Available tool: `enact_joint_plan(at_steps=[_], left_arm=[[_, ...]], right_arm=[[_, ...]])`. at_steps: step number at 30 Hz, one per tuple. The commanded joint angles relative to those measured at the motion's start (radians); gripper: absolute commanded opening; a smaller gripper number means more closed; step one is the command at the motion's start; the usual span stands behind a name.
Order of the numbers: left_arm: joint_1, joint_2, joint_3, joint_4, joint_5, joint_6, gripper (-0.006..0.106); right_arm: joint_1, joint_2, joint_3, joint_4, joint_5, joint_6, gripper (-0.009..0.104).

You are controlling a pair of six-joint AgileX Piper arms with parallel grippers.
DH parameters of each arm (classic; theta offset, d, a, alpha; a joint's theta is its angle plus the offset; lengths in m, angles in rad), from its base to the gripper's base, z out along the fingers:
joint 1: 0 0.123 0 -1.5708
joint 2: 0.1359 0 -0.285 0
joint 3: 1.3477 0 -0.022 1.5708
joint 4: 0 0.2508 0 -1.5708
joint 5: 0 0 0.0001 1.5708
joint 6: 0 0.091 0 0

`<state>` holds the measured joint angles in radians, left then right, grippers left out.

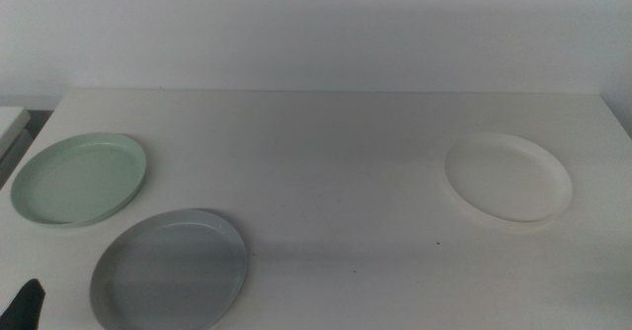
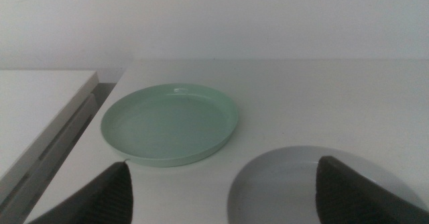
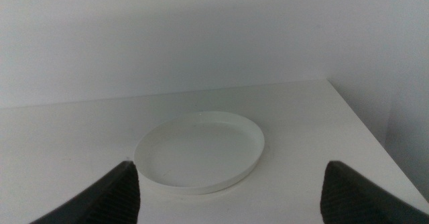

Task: Stack the three bowls on top of each other.

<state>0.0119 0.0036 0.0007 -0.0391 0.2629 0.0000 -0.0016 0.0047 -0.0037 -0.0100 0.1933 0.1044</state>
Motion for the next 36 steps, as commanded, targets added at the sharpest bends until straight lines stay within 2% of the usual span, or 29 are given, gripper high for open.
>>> enact_joint_plan(at_steps=[1,4,11,16,23,26,36], left_arm=[[0.019,-0.003,-0.007,-0.001,-0.009,0.0,0.094],[0.064,0.134,-0.147,-0.019,0.059,0.0,0.094],[0.158,0.565,-0.696,-0.021,0.706,0.032,0.094],[0.158,0.818,-0.888,-0.044,0.909,0.033,0.094],[0.158,1.098,-0.931,-0.13,0.911,0.057,0.094],[0.158,1.203,-0.915,-0.193,0.818,0.167,0.094],[0.154,1.491,-0.807,-0.236,0.514,0.209,0.094]], right_arm=[[0.002,-0.005,0.004,-0.006,-0.012,-0.008,0.089],[0.002,-0.005,0.004,-0.006,-0.012,-0.008,0.089],[0.002,-0.005,0.004,-0.006,-0.012,-0.008,0.089],[0.002,-0.005,0.004,-0.006,-0.012,-0.008,0.089],[0.002,-0.005,0.004,-0.006,-0.012,-0.008,0.089],[0.002,-0.005,0.004,-0.006,-0.012,-0.008,0.089],[0.002,-0.005,0.004,-0.006,-0.012,-0.008,0.089]])
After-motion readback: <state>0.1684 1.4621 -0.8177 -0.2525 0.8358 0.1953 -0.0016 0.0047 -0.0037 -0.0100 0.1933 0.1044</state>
